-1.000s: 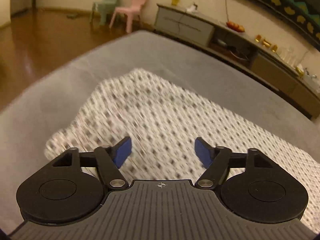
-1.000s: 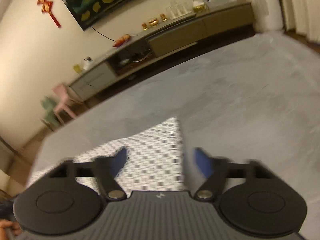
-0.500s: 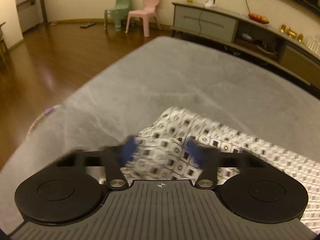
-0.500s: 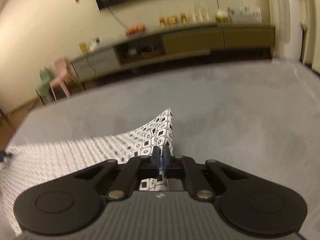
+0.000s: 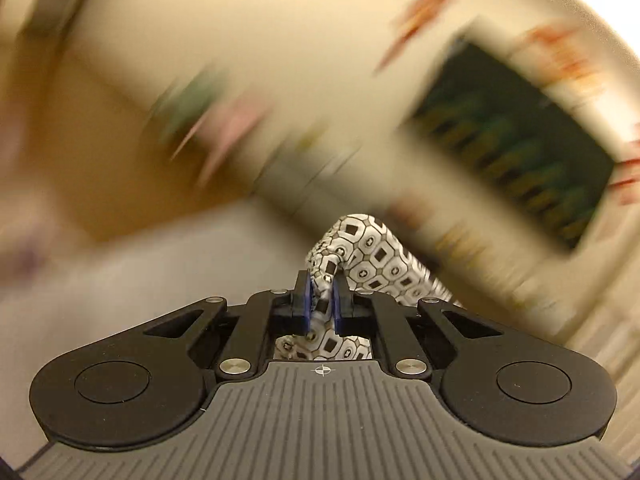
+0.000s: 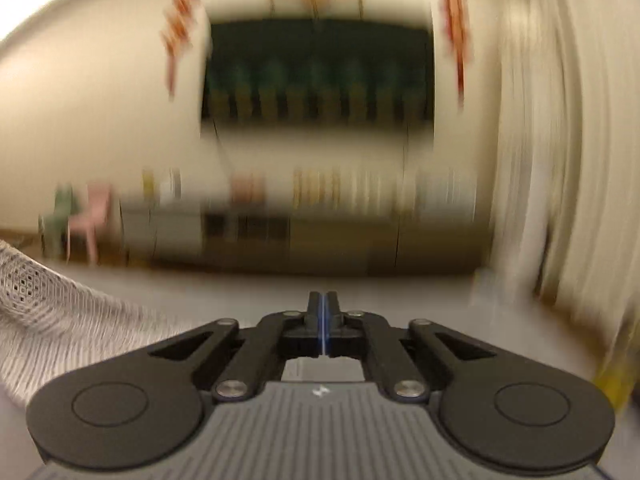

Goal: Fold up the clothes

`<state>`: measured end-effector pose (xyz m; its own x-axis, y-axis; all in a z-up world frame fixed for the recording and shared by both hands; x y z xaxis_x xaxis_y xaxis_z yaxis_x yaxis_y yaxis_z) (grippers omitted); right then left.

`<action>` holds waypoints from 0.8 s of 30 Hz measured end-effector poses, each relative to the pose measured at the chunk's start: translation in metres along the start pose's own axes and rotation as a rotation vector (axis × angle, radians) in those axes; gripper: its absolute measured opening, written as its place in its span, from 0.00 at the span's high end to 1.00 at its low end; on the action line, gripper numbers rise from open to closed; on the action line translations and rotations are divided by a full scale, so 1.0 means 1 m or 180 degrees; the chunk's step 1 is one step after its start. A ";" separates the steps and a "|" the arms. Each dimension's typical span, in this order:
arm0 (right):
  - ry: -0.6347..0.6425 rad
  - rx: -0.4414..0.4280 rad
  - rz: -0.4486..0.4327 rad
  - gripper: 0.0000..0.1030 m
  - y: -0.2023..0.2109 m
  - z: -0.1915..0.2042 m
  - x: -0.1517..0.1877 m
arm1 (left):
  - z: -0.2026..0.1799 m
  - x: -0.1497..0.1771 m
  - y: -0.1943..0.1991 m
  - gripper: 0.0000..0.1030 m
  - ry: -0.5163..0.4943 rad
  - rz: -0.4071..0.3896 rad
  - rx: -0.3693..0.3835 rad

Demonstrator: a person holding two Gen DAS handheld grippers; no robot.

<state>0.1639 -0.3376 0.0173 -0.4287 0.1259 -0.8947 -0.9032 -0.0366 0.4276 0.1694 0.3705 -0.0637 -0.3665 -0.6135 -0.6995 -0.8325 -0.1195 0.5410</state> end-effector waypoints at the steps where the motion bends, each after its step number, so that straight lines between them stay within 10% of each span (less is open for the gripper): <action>1: -0.0144 -0.0035 0.0293 0.90 -0.014 0.001 0.014 | 0.020 0.019 -0.010 1.00 0.0188 0.0294 -0.0187; 4: -0.0513 -0.0312 0.0742 0.66 -0.036 0.014 0.038 | 0.035 0.039 -0.020 1.00 0.0533 0.0563 -0.0214; 14: -0.0599 -0.0377 0.0798 0.28 -0.037 0.039 0.048 | -0.031 0.048 -0.016 0.75 -0.0460 0.0298 -0.0215; 22: -0.0674 -0.0321 0.1042 0.24 -0.092 0.046 0.067 | -0.072 0.063 -0.039 0.61 -0.1050 0.0426 -0.0085; 24: -0.0591 -0.0312 0.1149 0.41 -0.105 0.051 0.073 | -0.075 0.060 -0.040 0.60 -0.1096 0.0381 -0.0089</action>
<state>0.2281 -0.2736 -0.0861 -0.7152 0.2641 -0.6471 -0.6972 -0.2042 0.6872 0.2121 0.2802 -0.0921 -0.5830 -0.3262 -0.7441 -0.7653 -0.0870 0.6378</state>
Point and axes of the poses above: each gripper's, at about its wrist camera, not at the fingertips, and y roughly against the way its jaws point, z to its left, x to its underside, the point moved 10 cm from there along -y, roughly the way its jaws point, and after that the axes turned 5 degrees about -y, right-handed, at the moved point
